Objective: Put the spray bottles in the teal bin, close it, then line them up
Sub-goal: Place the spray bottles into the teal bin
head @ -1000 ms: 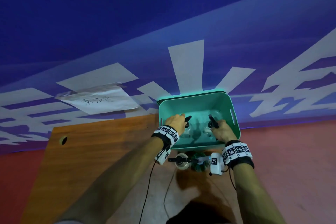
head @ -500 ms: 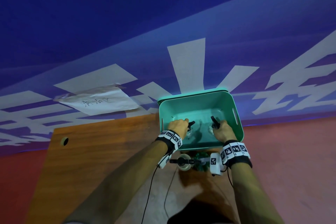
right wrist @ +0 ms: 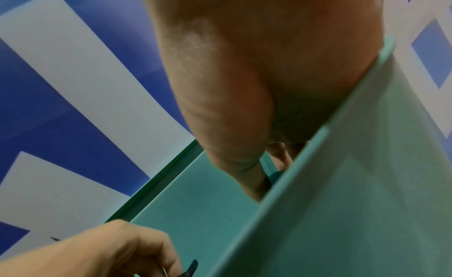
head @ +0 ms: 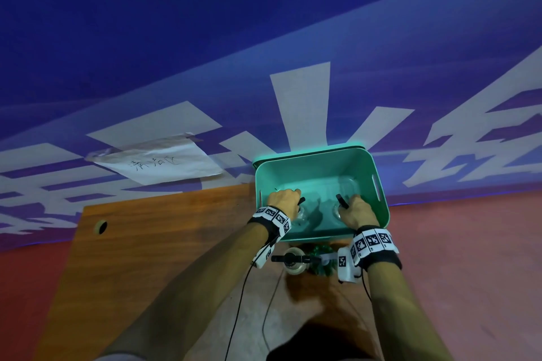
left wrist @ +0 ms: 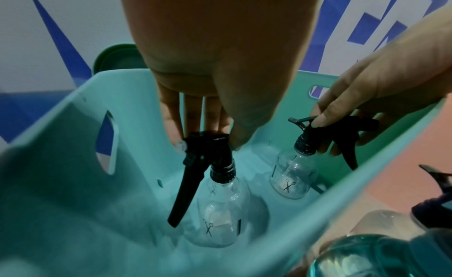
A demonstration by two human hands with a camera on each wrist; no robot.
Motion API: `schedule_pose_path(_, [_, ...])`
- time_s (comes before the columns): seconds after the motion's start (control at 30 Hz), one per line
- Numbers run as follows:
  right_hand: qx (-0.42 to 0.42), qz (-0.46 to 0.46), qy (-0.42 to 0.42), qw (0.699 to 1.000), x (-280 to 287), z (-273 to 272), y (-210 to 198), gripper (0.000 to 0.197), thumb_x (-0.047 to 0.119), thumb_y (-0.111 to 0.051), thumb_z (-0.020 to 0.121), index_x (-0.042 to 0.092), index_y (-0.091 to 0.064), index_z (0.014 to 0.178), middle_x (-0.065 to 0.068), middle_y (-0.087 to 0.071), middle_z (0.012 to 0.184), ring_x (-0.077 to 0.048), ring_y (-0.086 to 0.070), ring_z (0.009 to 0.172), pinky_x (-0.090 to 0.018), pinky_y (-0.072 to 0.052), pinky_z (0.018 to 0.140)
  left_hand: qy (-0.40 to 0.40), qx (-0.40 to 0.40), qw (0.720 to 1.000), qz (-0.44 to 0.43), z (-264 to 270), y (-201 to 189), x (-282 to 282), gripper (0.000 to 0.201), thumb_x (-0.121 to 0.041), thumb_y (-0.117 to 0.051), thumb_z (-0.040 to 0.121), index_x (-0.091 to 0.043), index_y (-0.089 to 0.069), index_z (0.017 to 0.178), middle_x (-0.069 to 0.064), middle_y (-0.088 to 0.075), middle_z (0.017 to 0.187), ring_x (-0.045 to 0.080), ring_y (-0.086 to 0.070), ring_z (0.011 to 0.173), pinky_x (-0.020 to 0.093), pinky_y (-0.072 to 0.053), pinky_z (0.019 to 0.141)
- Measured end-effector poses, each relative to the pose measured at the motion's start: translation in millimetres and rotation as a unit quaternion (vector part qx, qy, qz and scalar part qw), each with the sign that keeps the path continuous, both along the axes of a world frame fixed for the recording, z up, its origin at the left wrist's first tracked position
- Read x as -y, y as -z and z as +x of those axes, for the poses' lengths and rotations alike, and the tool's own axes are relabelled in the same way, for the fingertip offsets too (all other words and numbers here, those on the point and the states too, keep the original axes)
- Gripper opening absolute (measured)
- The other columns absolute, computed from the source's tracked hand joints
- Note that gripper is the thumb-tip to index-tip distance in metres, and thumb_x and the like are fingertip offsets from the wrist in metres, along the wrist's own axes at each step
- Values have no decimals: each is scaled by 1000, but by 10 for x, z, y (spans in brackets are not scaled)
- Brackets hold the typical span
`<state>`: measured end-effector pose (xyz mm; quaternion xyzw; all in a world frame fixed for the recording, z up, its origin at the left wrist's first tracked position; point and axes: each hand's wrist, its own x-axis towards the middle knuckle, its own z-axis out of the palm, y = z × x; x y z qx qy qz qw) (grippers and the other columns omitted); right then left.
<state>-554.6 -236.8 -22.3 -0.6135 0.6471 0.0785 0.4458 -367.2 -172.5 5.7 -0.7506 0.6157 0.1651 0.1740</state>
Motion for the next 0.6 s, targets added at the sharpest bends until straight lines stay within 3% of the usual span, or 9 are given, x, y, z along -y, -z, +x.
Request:
schedule_pose_path(0.2, [4,-31,1,1000,16,-29,-127,36,35,-58,94,8,-52,117,-18,-63,120,-35,-62,107,-44,-52,94,-2,-10,1000,-25,21,-81,-49,26,-26,-60,96,-13,-54,118,9,-67,113,32,-64,101,38,-44,80])
schedule_pose_path(0.33, [26,-54,6,998,43,-44,-274,45,40,-55,96,10,-51,130,-18,-59,133,-35,-58,120,-43,-47,103,-3,-44,994,-103,57,-217,-117,32,-28,-57,97,-15,-54,125,5,-61,123,28,-57,115,41,-42,98])
schedule_pose_path(0.43, [56,-74,4,996,32,-58,-428,45,37,-56,98,10,-50,134,-17,-57,136,-34,-56,123,-38,-44,103,2,-84,985,-153,109,-391,-225,35,-29,-53,98,-17,-51,131,2,-57,131,23,-51,124,40,-38,105])
schedule_pose_path(0.53, [117,-140,-11,983,3,-44,-627,40,33,-57,99,7,-54,130,-16,-65,126,-31,-61,116,-36,-47,97,5,-118,971,-210,150,-574,-412,31,-29,-51,98,-20,-54,128,-2,-59,130,19,-53,122,39,-43,104])
schedule_pose_path(0.6, [180,-205,-13,962,-47,-22,-790,33,30,-59,98,7,-60,122,-11,-70,116,-26,-65,106,-37,-52,94,-3,-134,959,-249,155,-683,-567,25,-29,-49,98,-23,-56,121,-5,-62,122,16,-58,112,38,-49,95])
